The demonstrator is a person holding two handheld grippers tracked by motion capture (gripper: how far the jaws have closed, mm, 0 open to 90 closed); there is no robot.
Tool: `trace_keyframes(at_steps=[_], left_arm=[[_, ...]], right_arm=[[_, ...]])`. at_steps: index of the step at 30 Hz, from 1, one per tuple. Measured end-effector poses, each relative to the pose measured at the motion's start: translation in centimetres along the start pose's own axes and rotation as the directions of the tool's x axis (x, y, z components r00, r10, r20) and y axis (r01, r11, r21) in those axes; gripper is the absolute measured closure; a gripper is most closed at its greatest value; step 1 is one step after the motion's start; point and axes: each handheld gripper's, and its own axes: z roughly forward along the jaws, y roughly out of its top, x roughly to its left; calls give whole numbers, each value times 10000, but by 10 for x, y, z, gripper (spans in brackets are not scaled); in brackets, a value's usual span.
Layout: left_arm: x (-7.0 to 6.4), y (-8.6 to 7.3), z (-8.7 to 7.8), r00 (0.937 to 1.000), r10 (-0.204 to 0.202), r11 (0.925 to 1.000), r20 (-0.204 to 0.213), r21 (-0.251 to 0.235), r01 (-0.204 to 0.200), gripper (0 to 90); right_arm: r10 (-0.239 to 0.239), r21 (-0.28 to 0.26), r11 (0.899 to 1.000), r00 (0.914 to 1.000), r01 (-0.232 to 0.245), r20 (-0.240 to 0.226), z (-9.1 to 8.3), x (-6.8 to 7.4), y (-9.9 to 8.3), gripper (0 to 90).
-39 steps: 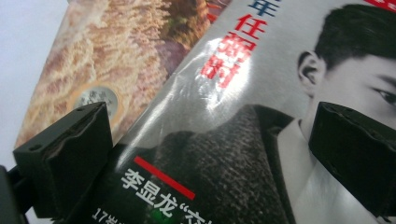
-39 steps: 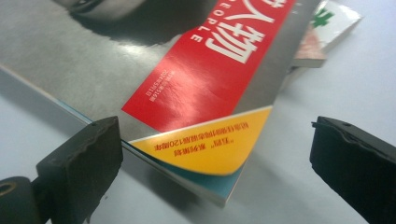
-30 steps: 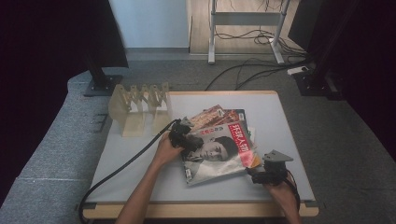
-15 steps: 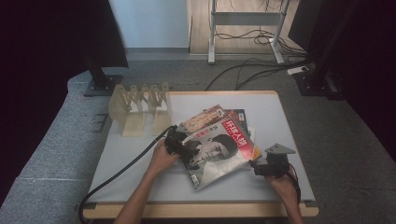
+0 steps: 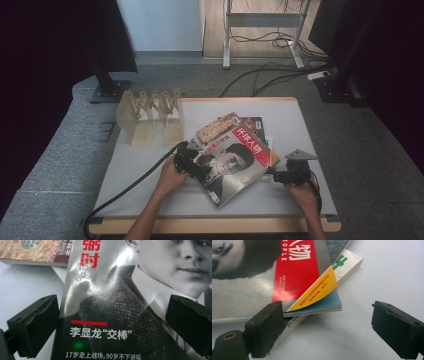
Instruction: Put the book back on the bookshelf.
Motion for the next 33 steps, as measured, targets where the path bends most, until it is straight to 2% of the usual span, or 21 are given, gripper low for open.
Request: trace_keyframes(at_steps=[4,11,21,33], left_arm=[[-4,-3,-1,10000,-44,10000,-2,-22,44,0],[-14,-7,-4,9998,207,9998,81,19,-207,0],[-21,-19,-9,9990,153,9996,417,-233,-143,8],[-37,-24,-10,9974,493,9988,531,-97,-488,3]], right_arm=[[24,-6,10000,9999,-23,117,3,-4,4,109],[138,16,9999,9993,-139,340,8,-11,10,129],[122,186,9997,9989,-131,454,15,-18,19,137],[61,399,9992,9980,-87,629,26,-28,35,144]])
